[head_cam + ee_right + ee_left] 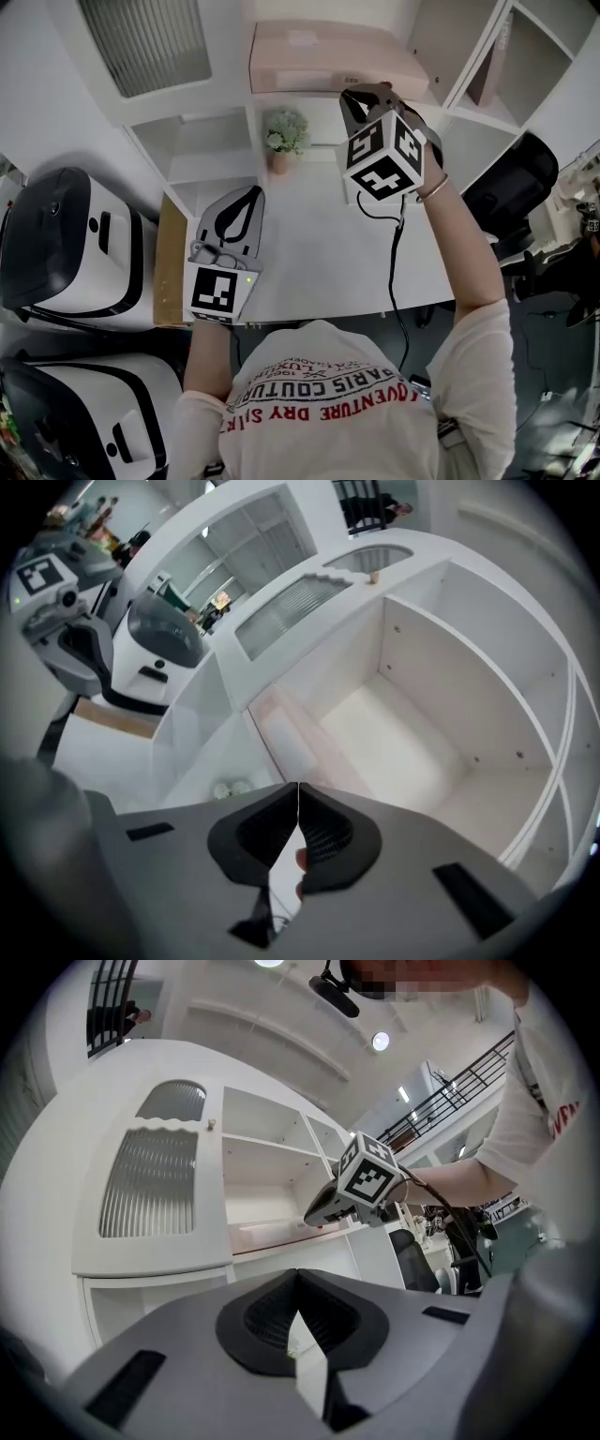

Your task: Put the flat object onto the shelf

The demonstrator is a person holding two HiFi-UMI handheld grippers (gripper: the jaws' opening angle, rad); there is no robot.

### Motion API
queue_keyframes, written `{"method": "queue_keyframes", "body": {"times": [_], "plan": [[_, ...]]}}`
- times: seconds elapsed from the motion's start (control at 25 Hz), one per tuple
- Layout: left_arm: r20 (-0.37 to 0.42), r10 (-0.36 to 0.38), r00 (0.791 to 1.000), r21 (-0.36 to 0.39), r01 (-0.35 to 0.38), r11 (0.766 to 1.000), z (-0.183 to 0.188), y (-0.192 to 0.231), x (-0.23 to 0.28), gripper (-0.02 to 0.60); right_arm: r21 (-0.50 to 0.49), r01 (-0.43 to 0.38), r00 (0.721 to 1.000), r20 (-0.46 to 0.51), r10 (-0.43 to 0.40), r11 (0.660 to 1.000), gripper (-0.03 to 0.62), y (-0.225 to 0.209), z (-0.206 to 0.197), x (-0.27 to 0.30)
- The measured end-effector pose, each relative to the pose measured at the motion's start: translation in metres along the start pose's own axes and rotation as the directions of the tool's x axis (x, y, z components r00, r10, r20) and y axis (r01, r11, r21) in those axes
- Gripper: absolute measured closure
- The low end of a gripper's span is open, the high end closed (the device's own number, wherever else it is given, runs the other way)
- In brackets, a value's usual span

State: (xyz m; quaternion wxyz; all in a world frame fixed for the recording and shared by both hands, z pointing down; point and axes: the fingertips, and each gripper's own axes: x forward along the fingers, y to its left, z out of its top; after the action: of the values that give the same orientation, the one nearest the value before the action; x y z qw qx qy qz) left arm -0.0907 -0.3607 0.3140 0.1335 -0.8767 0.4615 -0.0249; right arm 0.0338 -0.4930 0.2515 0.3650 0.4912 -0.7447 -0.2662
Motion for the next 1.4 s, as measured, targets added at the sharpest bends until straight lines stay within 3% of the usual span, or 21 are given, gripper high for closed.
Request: {"method": "queue_keyframes", "body": {"times": [0.16,0.32,0.52,0.76,1.0,1.2,1.4], "plan": [[-0.003,-0.01,1.0,0.009,0.01,1.0,0.0,-0.003,-0.004,0.571,0.202,-0.052,0.991,0.133,0.025,0.978,0.564,0.025,-0.004,-0.027],[-0.014,-0.019,1.0,0.019,0.019,1.0,-0.003,-0.003,-0.004,0.571,0.278,-0.035,0.978,0.208,-0.025,0.96,0.565,0.047,-0.015,-0.045],[-0.017,-0.021,1.0,0.023,0.022,0.999,-0.002,-0.002,-0.007,0.571,0.432,-0.033,0.939,0.322,-0.12,0.901,0.565,0.068,-0.025,-0.074],[-0.036,-0.012,0.999,0.024,0.013,1.0,-0.011,0.003,-0.011,0.571,0.544,-0.077,0.928,0.346,-0.14,0.836,0.566,0.095,-0.046,-0.09],[-0.054,0.017,0.998,-0.013,-0.018,1.0,-0.023,0.012,-0.014,0.571,0.587,-0.126,0.923,0.365,-0.123,0.799,0.568,0.116,-0.063,-0.088],[-0.056,0.01,0.998,-0.009,-0.011,1.0,-0.026,0.012,-0.009,0.571,0.567,-0.153,0.901,0.417,-0.122,0.809,0.568,0.115,-0.057,-0.089],[-0.064,0.025,0.998,-0.014,-0.026,1.0,-0.029,0.018,-0.007,0.571,0.57,-0.15,0.904,0.41,-0.122,0.808,0.568,0.108,-0.057,-0.084]]}}
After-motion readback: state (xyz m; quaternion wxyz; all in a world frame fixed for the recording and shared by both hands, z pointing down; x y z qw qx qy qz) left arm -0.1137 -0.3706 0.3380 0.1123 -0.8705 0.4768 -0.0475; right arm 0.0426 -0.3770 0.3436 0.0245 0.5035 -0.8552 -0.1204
